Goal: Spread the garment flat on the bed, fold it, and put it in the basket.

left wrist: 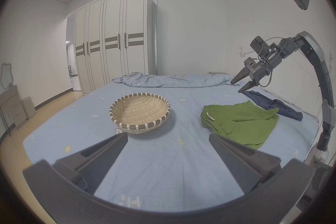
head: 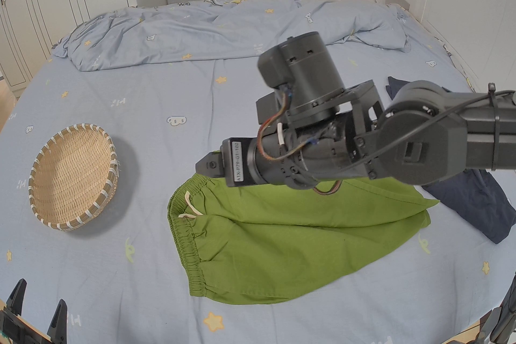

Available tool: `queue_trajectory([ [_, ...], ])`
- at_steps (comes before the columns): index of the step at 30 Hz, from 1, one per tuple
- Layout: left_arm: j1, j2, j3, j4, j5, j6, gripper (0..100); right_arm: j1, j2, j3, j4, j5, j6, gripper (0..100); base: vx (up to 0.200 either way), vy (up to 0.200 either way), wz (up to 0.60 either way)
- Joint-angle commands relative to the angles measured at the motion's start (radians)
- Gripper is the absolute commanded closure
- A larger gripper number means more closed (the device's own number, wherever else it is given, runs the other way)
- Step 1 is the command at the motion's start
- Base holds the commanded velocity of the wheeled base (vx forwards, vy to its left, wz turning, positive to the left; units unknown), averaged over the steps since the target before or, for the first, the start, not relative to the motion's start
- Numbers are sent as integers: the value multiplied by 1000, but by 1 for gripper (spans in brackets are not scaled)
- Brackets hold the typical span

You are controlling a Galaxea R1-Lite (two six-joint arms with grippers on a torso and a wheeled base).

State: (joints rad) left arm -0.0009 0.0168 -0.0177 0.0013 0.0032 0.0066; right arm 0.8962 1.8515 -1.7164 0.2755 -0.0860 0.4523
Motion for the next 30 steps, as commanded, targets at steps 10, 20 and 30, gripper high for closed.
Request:
queue_trajectory([
  [10, -51, 313, -482, 169, -307, -237, 0, -247, -308, 262, -12, 101, 6, 0, 0, 0, 0],
  [20, -169, 950, -498, 181, -603, -312, 0, -451, -417, 457, -41, 301, 83, 0, 0, 0, 0],
  [30, -188, 1450, -473, -112, -658, -304, 0, -626, -540, 647, -38, 428, -64, 0, 0, 0, 0],
])
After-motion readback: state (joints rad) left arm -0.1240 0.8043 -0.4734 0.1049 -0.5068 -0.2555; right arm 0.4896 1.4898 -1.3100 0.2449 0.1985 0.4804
